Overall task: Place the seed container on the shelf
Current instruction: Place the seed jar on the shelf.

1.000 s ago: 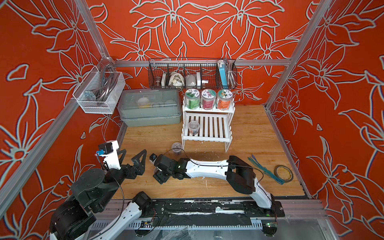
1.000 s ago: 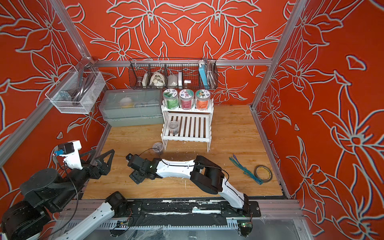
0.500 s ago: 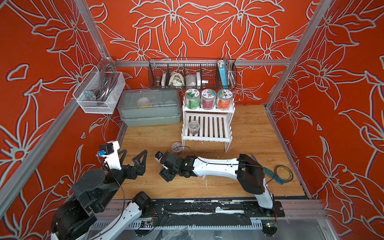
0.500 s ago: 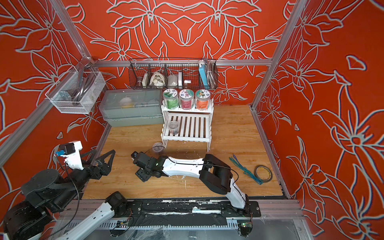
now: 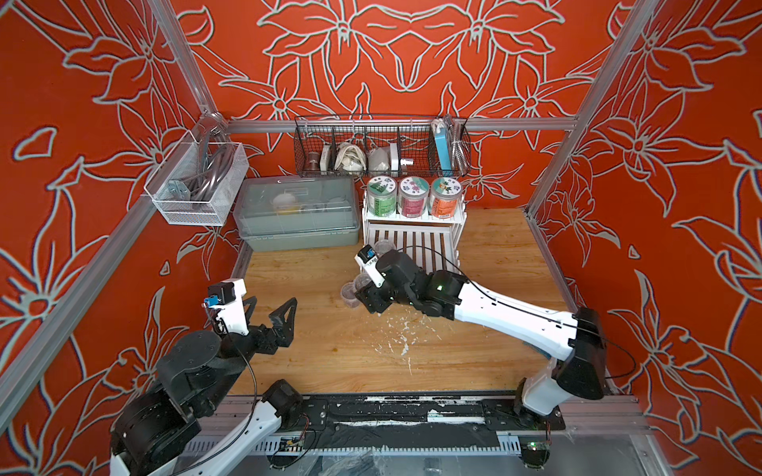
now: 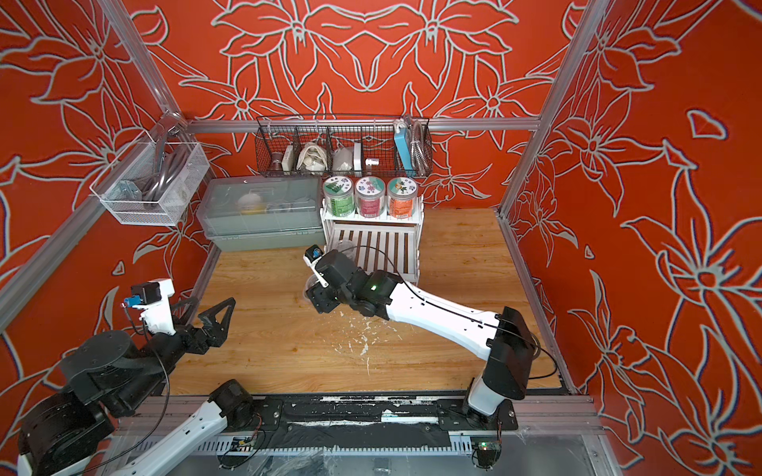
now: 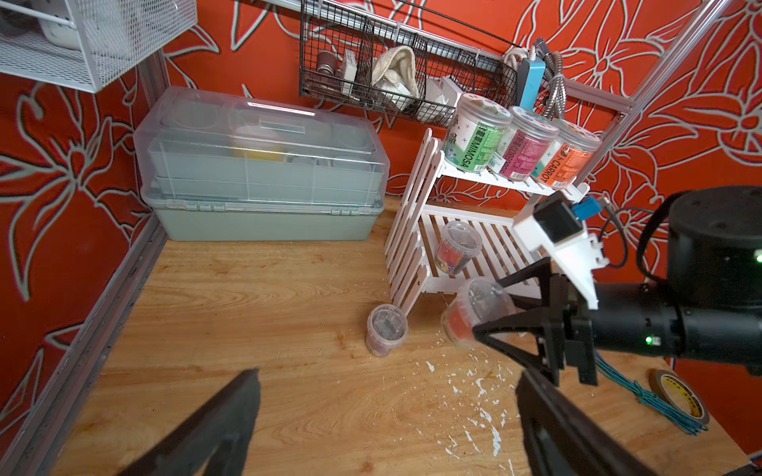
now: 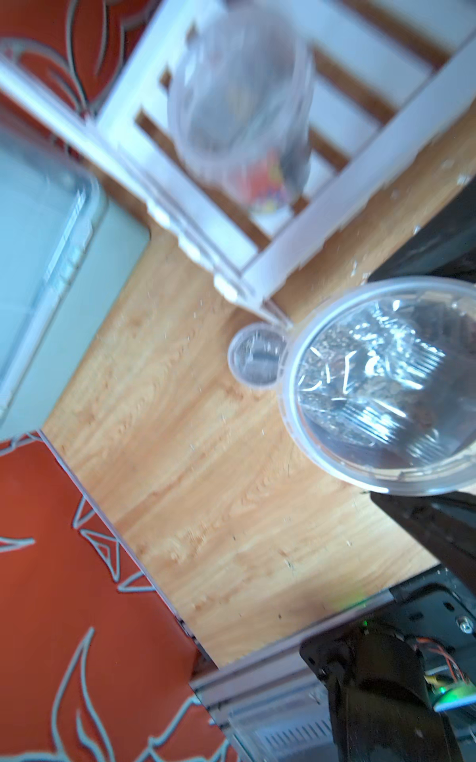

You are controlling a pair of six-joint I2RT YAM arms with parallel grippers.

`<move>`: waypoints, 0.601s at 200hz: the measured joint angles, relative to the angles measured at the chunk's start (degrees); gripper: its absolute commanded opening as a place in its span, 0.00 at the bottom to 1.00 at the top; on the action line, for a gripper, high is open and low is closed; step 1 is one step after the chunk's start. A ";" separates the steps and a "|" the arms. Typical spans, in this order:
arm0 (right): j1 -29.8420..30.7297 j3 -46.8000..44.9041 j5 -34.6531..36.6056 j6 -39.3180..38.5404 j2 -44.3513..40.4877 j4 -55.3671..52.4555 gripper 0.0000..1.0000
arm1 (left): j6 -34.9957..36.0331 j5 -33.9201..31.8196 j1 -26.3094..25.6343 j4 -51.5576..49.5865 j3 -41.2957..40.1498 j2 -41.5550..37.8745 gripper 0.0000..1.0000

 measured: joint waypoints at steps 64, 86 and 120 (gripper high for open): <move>-9.94 -4.28 1.29 -1.77 -4.79 -1.86 0.68 | 0.09 0.07 0.02 0.87 -0.22 0.26 0.96; -13.25 -5.79 1.22 -1.84 -4.81 -1.51 0.68 | 0.13 0.13 0.00 1.14 -0.46 0.39 0.96; -17.05 -6.73 0.55 -1.84 -4.70 -0.87 0.68 | 0.13 0.24 0.00 1.22 -0.83 0.48 0.96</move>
